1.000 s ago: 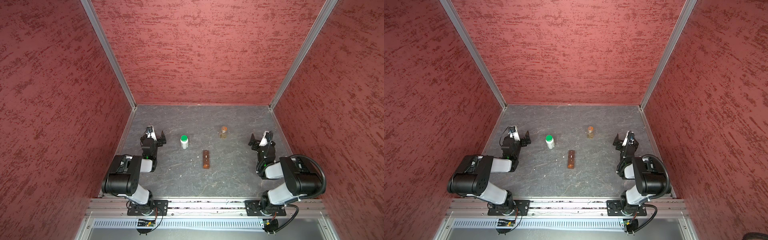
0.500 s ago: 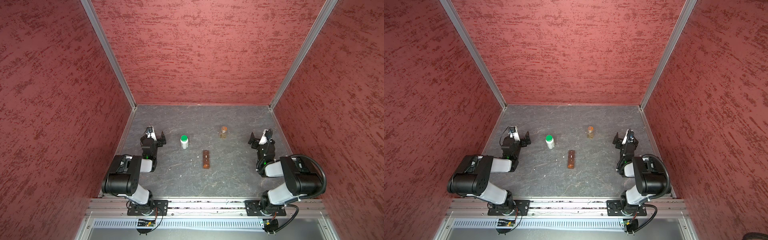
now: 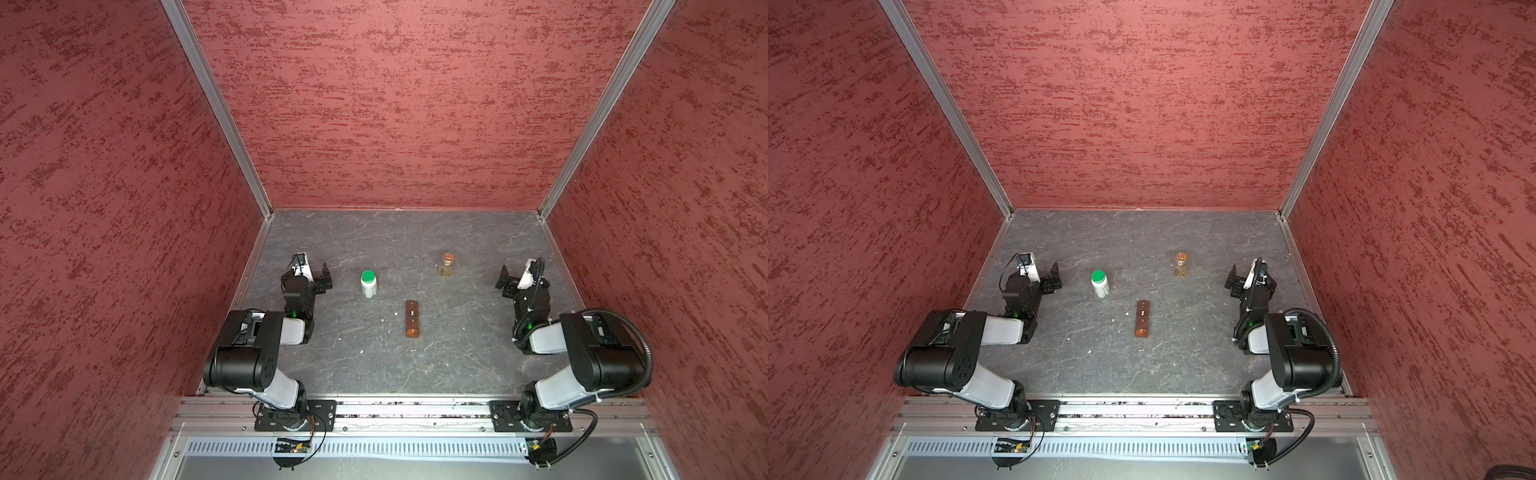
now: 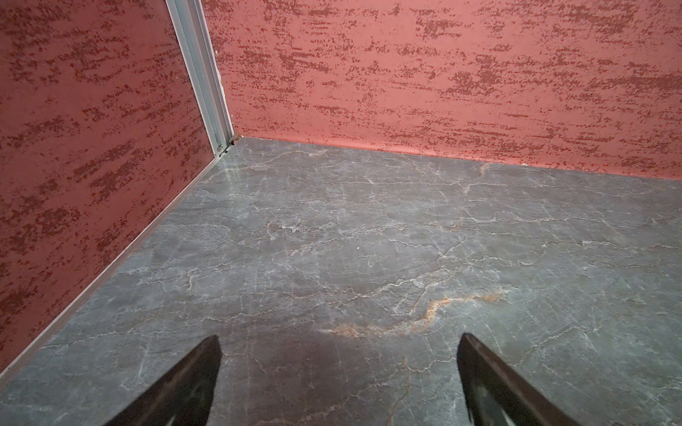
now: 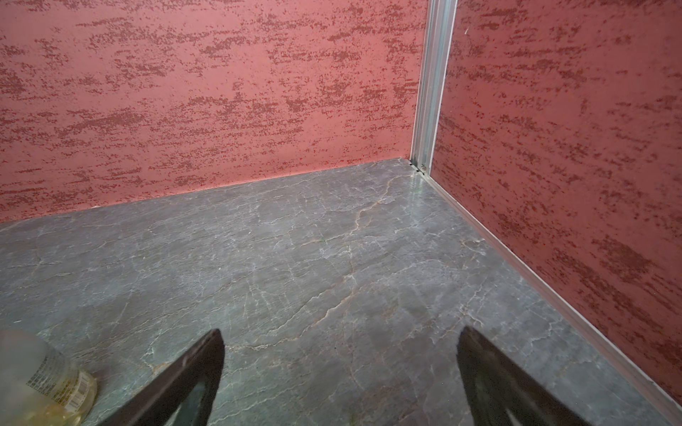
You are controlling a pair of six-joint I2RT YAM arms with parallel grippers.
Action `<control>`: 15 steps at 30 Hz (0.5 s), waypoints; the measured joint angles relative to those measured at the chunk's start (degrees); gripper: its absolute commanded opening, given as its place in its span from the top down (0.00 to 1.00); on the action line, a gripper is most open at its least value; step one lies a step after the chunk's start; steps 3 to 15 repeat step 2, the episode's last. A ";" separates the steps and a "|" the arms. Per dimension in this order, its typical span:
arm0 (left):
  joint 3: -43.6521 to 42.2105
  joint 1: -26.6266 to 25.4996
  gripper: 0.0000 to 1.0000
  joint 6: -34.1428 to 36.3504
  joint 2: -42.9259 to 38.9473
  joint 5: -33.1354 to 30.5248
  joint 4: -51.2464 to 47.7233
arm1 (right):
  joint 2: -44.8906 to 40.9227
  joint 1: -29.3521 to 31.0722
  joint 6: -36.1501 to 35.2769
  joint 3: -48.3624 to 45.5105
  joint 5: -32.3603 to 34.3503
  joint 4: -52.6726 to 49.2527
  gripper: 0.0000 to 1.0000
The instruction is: Sort the pills into containers
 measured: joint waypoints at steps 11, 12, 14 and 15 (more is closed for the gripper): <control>0.00 0.00 0.00 0.00 0.00 0.02 -0.02 | 0.00 0.00 0.00 0.00 0.00 0.00 0.01; 0.00 0.00 0.00 0.00 0.00 0.02 -0.02 | 0.00 0.00 0.00 0.00 0.00 0.00 0.01; 0.00 0.00 0.00 0.00 0.00 0.02 -0.02 | 0.00 0.00 0.00 0.00 0.00 0.00 0.01; 0.00 0.00 0.00 0.00 0.00 0.02 -0.02 | 0.00 0.00 0.00 0.00 0.00 0.00 0.01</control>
